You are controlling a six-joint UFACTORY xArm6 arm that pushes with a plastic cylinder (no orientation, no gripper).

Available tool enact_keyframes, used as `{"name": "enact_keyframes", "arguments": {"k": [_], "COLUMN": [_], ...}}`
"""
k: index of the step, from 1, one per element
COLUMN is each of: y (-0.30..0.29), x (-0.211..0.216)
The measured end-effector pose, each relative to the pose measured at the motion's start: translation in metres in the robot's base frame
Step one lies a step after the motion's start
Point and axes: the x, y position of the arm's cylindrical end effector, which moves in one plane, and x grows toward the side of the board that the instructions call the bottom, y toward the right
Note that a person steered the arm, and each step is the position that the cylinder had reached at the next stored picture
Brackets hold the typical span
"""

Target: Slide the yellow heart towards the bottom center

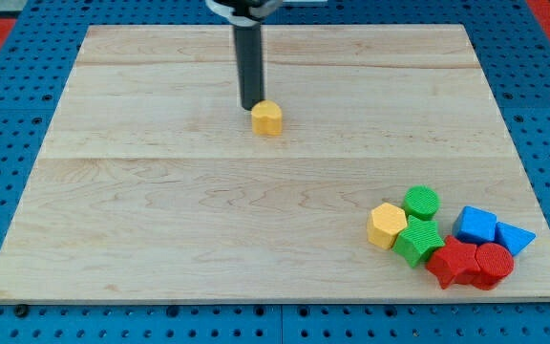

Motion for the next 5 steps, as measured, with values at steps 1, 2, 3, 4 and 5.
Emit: {"name": "enact_keyframes", "arguments": {"k": [1, 2, 3, 4, 5], "y": [0.031, 0.038, 0.023, 0.024, 0.025], "x": [0.022, 0.03, 0.011, 0.033, 0.07]}}
